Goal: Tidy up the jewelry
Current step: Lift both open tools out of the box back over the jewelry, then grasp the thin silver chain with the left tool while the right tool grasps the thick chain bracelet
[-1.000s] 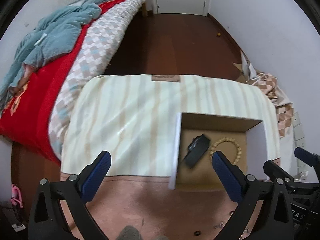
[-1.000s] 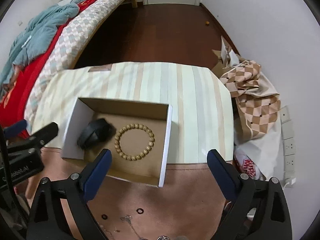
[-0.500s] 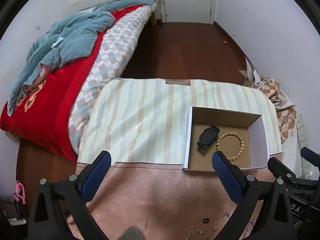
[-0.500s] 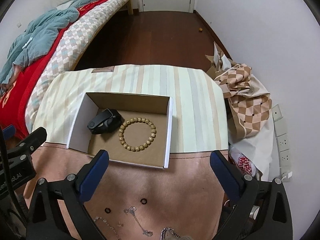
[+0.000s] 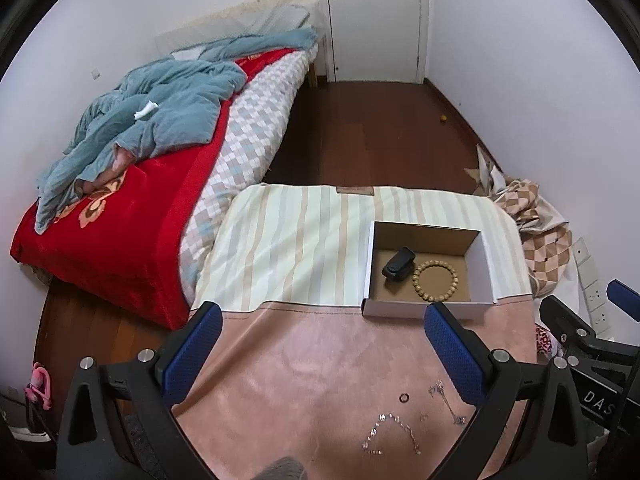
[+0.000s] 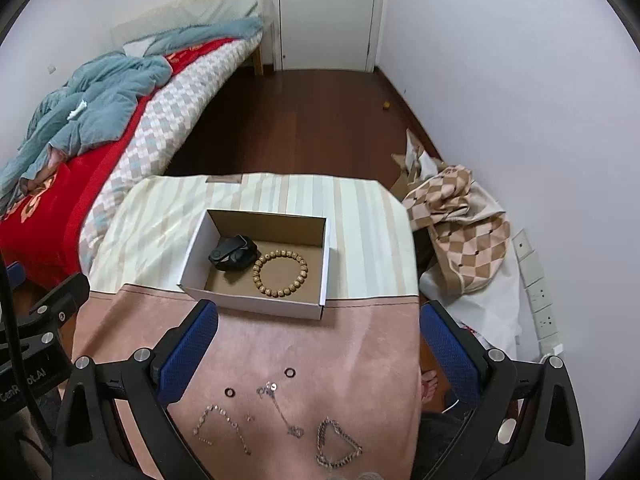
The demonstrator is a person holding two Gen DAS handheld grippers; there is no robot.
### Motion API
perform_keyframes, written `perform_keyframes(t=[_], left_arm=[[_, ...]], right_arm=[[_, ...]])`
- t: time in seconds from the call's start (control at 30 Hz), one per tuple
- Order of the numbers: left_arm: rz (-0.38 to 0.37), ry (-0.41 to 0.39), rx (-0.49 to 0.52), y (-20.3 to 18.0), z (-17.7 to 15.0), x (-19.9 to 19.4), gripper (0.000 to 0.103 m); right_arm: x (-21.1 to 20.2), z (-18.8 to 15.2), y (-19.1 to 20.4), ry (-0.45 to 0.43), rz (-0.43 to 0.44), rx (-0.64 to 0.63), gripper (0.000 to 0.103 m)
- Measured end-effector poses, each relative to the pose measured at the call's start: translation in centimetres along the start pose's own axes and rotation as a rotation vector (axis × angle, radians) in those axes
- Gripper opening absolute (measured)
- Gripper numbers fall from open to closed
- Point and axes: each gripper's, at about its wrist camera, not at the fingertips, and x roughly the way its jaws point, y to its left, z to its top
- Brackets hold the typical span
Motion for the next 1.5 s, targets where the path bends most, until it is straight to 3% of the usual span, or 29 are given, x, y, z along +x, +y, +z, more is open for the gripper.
perform_keyframes(t=[0.33,0.5,0.6,0.83,0.97,1.2,1.3,1.43,1.5], left_arm=[[-0.008,-0.054,-0.016,0.8,-2.4,-4.2,0.103],[0.009,-0.035,-0.034,1.1,-4.0,-3.8,0.103],[0.032,-0.007,-0.041,1.1,-6.1,-2.3,0.103],[0.070,0.164,-0.035,0.6,-12.2,4.4,0.103],[0.090,0.244,-0.015,0.3,-14.5,7.9,0.103],[0.008,0.346,-0.003,-1.1,-16.8,11.0,0.102],[-0.057,0.376,0.021,-2.4,-17.4,11.7,0.095],[-0.087,0.409,0.072,-4.4,-18.2,12.7,0.066],[-0.113,0.390,0.080,-4.8,-18.2,12.5,0.056]], right_arm=[[-5.3,-2.8,-0.6,-0.075,0.002,0.014,0.102],[-5.0,-4.8,-1.5,-0.043,0.036,0.054,0.102],[-3.0,-7.5,-3.2,0.005,0.028,0.122,0.102],[5.8,-15.0,-7.3,0.234,0.011,0.271,0.102],[9.5,-18.1,-8.1,0.316,-0.013,0.310,0.087],[11.8,-20.3,-7.9,0.375,-0.035,0.292,0.072],[11.8,-20.3,-7.5,0.372,-0.051,0.264,0.063],[11.8,-20.3,-6.8,0.368,-0.068,0.232,0.061],[11.8,-20.2,-6.7,0.363,-0.066,0.225,0.055]])
